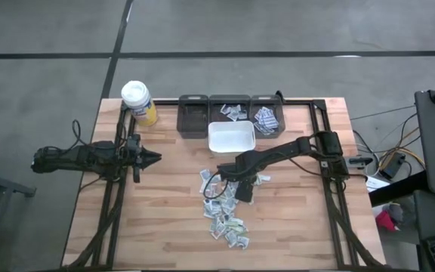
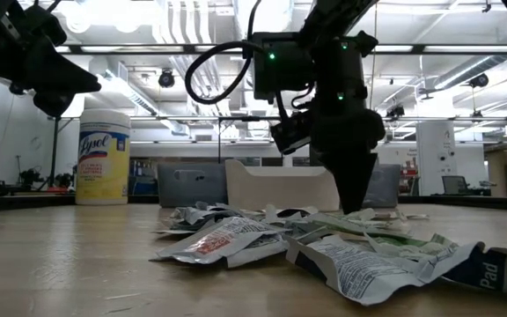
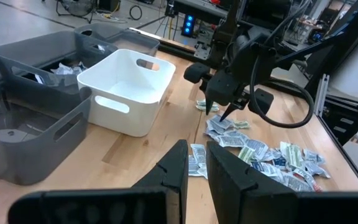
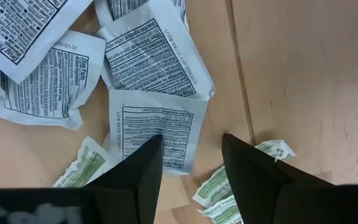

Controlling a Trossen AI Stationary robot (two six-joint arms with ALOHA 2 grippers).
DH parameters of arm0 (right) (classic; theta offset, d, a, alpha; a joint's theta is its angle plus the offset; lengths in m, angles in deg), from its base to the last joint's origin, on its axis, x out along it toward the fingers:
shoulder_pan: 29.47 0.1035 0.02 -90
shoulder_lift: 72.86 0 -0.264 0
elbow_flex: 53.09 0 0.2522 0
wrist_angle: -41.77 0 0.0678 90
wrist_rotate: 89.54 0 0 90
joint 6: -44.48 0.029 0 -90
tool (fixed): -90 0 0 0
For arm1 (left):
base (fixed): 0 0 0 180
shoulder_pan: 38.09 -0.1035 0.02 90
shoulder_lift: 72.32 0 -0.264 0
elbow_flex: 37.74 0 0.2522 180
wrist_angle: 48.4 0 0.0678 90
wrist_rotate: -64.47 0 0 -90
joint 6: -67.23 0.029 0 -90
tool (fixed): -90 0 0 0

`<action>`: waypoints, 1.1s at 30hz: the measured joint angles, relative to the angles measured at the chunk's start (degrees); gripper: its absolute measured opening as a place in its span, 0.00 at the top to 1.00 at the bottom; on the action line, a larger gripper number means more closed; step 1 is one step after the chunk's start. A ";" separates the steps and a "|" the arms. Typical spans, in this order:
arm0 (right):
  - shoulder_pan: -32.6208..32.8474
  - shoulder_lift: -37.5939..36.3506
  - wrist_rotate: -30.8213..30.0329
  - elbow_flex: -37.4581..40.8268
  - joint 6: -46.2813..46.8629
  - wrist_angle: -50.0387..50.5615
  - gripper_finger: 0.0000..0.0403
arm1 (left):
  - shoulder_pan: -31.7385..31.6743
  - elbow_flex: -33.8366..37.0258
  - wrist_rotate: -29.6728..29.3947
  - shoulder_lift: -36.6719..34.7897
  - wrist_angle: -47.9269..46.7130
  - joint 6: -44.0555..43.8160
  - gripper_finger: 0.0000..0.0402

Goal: Pick & Place First Aid Supplies
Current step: Put the alcohol pad into the middle black bin

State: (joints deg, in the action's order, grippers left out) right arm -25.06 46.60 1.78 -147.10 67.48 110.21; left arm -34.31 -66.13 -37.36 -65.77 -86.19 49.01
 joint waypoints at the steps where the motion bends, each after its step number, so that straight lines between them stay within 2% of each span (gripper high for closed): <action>1: -0.06 0.02 0.00 0.02 0.06 0.00 0.63 | 0.01 -0.01 0.01 0.00 0.02 0.00 0.87; 17: -0.13 -0.42 -0.24 0.20 -0.75 0.57 0.97 | 0.01 -0.01 0.01 0.00 0.03 -0.07 0.87; 25: -0.42 -3.04 0.37 0.32 -1.60 2.29 0.98 | 0.01 -0.01 0.01 0.00 0.04 -0.05 0.87; 33: -0.92 -7.82 5.44 0.09 -9.66 2.24 0.98 | 0.01 -0.01 0.00 0.02 0.13 -0.05 0.87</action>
State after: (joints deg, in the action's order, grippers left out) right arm -25.98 38.78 7.23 -147.01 57.83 112.45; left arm -34.30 -66.14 -37.36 -65.75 -86.06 48.96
